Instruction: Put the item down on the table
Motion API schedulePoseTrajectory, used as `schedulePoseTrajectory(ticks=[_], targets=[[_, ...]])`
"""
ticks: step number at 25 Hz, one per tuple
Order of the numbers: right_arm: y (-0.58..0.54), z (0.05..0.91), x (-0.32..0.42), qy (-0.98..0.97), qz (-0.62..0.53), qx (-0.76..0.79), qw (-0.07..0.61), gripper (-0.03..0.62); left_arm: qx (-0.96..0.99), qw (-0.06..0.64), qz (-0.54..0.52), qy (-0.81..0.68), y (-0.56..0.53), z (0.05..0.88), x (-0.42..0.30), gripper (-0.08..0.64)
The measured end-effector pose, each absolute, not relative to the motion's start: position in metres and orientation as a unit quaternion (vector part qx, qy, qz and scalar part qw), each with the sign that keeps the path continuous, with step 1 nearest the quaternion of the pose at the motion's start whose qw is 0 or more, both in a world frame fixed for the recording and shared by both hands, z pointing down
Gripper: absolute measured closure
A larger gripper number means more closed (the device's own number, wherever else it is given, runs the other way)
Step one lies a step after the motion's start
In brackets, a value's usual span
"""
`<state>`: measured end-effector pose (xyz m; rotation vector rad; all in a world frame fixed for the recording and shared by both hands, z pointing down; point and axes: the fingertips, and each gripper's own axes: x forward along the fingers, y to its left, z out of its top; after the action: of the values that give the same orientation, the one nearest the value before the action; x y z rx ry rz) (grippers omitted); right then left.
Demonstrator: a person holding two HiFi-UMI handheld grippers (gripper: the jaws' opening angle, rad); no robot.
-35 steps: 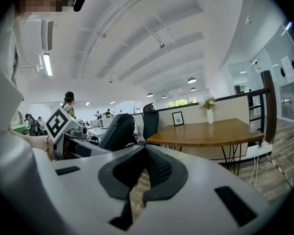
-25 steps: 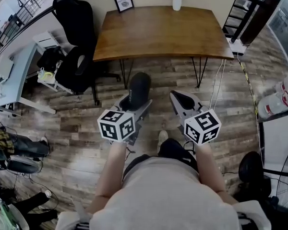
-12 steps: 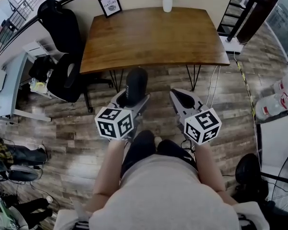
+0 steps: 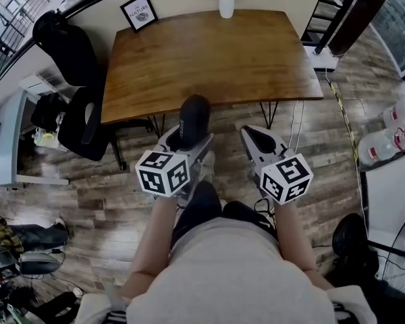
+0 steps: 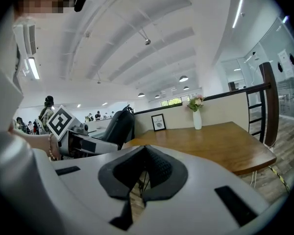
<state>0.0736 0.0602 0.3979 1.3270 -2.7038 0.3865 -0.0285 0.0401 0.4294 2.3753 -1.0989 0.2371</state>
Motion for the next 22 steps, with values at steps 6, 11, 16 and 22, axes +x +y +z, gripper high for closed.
schedulePoseTrajectory(ticks=[6,11,16,22], targets=[[-0.008,0.401,0.072,-0.883,0.124,0.450,0.061,0.581,0.886,0.251,0.091,-0.378,-0.035,0.430,-0.022,0.201],[-0.072,0.396,0.066,-0.874,0.126,0.465,0.059,0.581,0.893,0.249,0.092,-0.363,-0.101,0.424,-0.028,0.199],[-0.133,0.389,0.054,-0.870,0.120,0.475,0.058,0.583,0.898,0.247,0.090,-0.354,-0.160,0.417,-0.039,0.199],[-0.190,0.385,0.042,-0.864,0.114,0.488,0.055,0.581,0.903,0.242,0.094,-0.342,-0.220,0.415,-0.054,0.199]])
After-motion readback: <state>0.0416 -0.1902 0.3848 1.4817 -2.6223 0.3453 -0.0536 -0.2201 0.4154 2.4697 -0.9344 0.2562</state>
